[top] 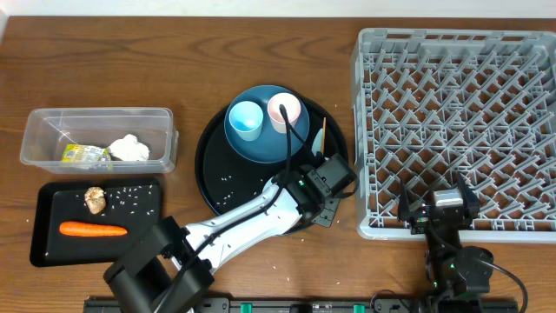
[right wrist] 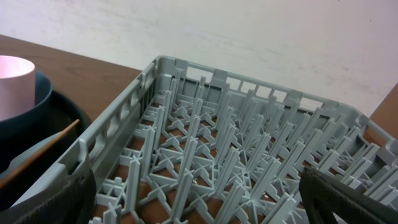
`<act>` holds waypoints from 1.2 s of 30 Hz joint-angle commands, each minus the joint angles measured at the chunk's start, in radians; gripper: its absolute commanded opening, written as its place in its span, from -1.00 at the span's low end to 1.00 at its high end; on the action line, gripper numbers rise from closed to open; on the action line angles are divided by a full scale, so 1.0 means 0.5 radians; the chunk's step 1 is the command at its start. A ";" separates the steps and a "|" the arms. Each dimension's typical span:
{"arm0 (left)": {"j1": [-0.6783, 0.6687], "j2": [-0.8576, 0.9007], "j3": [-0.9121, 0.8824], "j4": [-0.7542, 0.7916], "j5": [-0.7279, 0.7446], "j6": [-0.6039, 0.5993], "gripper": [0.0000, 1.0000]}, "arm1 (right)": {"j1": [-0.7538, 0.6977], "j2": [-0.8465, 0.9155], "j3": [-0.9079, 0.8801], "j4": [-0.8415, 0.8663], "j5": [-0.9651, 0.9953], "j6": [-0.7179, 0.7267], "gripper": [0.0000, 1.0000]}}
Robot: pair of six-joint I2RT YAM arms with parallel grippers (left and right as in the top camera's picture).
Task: Sort waste into correct bins and load items into the dishwasher rack
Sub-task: 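Lower the left gripper to grasp the rim of the rice bowl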
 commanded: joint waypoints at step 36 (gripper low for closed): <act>-0.003 0.031 -0.072 0.028 -0.122 -0.040 -0.10 | -0.011 -0.001 -0.003 -0.007 0.005 -0.011 0.98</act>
